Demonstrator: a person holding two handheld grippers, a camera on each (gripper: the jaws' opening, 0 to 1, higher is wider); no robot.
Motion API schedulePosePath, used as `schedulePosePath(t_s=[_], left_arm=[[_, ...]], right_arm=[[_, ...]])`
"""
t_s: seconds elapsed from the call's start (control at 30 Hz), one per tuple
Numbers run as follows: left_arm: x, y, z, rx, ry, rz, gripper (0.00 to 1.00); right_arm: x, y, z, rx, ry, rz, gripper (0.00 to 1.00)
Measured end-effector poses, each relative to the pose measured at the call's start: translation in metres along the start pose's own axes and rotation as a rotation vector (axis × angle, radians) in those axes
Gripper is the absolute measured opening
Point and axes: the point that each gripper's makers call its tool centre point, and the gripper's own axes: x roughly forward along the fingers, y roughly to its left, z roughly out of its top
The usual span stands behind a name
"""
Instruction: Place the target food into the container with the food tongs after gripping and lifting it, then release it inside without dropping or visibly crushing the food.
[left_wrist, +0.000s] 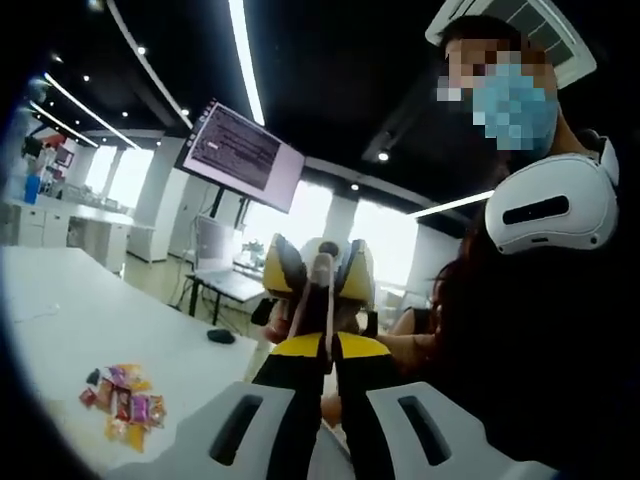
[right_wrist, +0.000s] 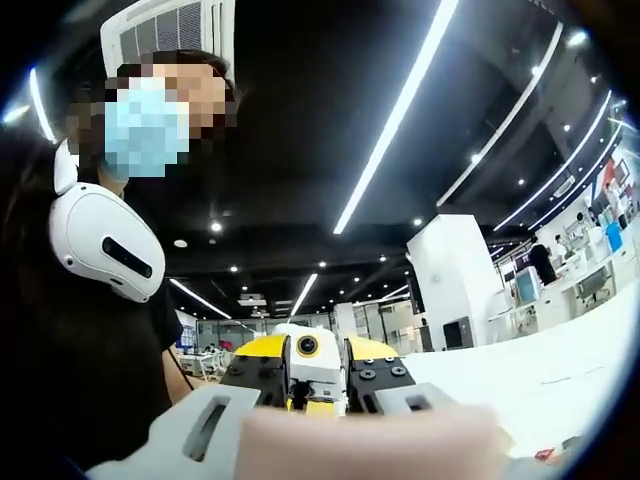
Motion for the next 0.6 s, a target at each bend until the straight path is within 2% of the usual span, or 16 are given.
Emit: schedulePosePath(t_s=[0.03,0.07,0.13,0.23,0.3,0.37,0.43,0.53,0.6], left_arm=[[-0.001,0.002,-0.005,0.008,0.024,0.016,0.02],[-0.002,0.003,-0.008,0.004,0.040,0.028,0.02],[-0.007,0.006,-0.013,0.016,0.076,0.056,0.08],[-0.015,0.006,-0.013,0.018,0.074,0.085,0.21],[-0.024,0.012,-0.018,0.043,0.091,0.137,0.27],[-0.038,0.025,-0.028,0.070,0.123,0.238,0.37],[-0.052,0.034,-0.032,0.066,0.098,0.309,0.52],[-0.070,0.037,-0.036,0.060,0.068,0.379,0.62],[-0.084,0.039,-0.041,0.063,0.071,0.437,0.66]], right_arm=[[-0.001,-0.001,-0.008,0.004,0.044,0.002,0.20],[-0.001,-0.002,-0.011,-0.001,0.060,0.000,0.20],[-0.002,-0.004,-0.010,-0.003,0.050,0.001,0.21],[-0.007,-0.013,-0.008,-0.001,0.043,-0.025,0.21],[-0.009,-0.016,-0.007,-0.004,0.047,-0.036,0.21],[-0.013,-0.019,-0.008,0.007,0.067,-0.037,0.21],[-0.017,-0.023,-0.009,0.015,0.095,-0.037,0.21],[-0.020,-0.023,-0.013,0.006,0.129,-0.039,0.21],[-0.020,-0.022,-0.015,0.006,0.139,-0.042,0.21]])
